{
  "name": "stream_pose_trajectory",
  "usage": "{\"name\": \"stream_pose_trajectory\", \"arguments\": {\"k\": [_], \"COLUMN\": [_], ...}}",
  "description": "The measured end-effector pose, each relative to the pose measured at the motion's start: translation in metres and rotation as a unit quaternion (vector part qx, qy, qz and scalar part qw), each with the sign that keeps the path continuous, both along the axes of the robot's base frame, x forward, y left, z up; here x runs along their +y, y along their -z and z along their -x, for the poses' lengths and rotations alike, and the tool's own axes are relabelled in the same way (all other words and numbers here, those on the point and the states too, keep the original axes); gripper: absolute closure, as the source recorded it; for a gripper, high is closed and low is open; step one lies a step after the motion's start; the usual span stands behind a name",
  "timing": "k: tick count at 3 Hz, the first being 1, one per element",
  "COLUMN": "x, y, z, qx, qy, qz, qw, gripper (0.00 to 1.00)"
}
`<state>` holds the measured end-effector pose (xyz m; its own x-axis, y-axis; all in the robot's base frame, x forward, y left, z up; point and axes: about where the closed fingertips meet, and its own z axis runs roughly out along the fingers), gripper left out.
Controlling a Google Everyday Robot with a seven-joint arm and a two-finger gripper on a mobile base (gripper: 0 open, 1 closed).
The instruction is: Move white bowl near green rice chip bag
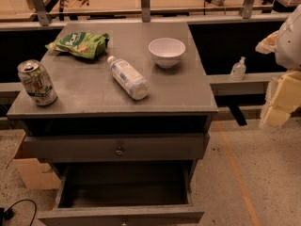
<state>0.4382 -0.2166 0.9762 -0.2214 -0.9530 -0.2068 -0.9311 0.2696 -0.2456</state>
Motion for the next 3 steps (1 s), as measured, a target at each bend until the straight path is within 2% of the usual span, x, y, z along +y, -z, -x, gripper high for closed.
{"name": "stream_pose_trajectory", "arguments": {"k": [1, 2, 3], "x": [0.003, 0.024, 0.052], "y": [-0.003, -0.004, 0.004], "z": [-0.003, -0.043, -0.096], "qx": [-0.01, -0.035, -0.044], "qy": [-0.004, -0.042, -0.092], "qz": [-0.006, -0.033, -0.052], "qw": [0.9999, 0.9979, 0.9934], "gripper": [0.0, 0.0, 0.0]}}
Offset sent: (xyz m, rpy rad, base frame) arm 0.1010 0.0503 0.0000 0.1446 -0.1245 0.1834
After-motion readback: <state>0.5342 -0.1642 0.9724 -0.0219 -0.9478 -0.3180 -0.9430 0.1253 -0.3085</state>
